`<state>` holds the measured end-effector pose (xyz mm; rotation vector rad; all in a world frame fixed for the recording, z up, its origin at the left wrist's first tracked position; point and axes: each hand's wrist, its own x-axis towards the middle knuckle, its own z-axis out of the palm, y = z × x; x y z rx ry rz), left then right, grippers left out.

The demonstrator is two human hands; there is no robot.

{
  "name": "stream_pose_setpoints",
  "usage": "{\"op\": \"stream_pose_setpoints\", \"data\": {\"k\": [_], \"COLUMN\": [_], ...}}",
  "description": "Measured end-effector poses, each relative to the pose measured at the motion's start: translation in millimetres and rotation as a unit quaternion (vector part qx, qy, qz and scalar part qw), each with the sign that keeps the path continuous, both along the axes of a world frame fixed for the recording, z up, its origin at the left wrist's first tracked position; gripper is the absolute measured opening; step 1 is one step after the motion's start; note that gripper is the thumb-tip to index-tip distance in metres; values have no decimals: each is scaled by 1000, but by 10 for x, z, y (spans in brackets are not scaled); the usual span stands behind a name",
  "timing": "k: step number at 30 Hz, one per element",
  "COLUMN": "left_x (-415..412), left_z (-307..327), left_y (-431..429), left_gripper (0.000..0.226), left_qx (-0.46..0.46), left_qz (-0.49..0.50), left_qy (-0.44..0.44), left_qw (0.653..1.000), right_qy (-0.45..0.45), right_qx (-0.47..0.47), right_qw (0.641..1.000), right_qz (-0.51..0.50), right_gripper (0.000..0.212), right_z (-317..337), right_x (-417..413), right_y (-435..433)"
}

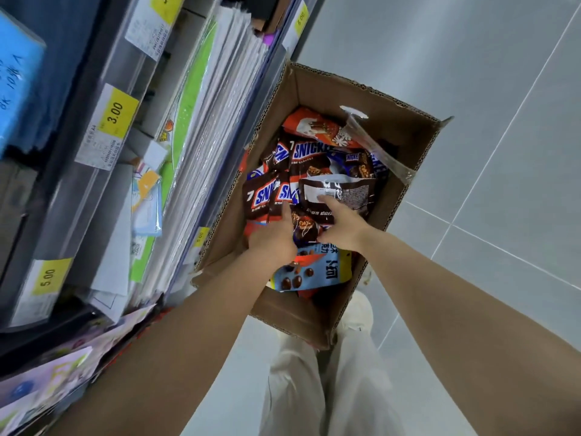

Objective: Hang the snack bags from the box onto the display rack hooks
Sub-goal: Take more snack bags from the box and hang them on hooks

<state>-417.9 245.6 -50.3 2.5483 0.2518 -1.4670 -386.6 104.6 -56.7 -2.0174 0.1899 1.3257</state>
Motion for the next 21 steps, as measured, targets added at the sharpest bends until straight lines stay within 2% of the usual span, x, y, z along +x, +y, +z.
{"op": "stream_pose_setpoints", "data": {"k": [2,5,7,9,10,11,13,15,16,18,20,21], "left_x": [214,468,641,773,831,885,1004,1175,1248,1331,1375,1403], "left_z": [209,415,475,433,421,379,270,63,-28,-176,-259,-318], "left_y": [-105,-179,-202,-244,-282,-304,-374,-432,-447,-455,-458,-459], "left_gripper": [92,95,91,85,81,76,55,46,44,36,53,60], "left_qx": [-32,-70,-91,-124,-152,-185,-246,-252,-237,-217,-216,-218], "left_qz": [-130,-269,-326,-345,-301,-208,96,375,454,496,484,471], "left_qy": [-30,-113,-189,-247,-279,-299,-292,-207,-152,-62,-6,1], "left_qw": [990,954,922,897,899,913,919,868,845,838,848,855], "right_qy": [-47,-88,-140,-217,-247,-256,-238,-224,-219,-218,-227,-233], "right_qx": [-22,-69,-81,-109,-128,-147,-162,-149,-132,-88,-79,-80], "right_qw": [993,980,972,956,946,944,953,963,964,936,877,855], "right_qz": [105,165,170,167,164,150,91,6,-66,-261,-416,-456], "right_gripper": [98,104,92,69,57,47,33,27,25,25,25,25], "right_z": [65,150,193,192,184,194,243,253,242,181,127,113], "right_x": [52,161,231,305,347,389,471,561,609,707,785,809], "right_y": [13,-53,-138,-238,-290,-336,-406,-480,-527,-647,-769,-813]}}
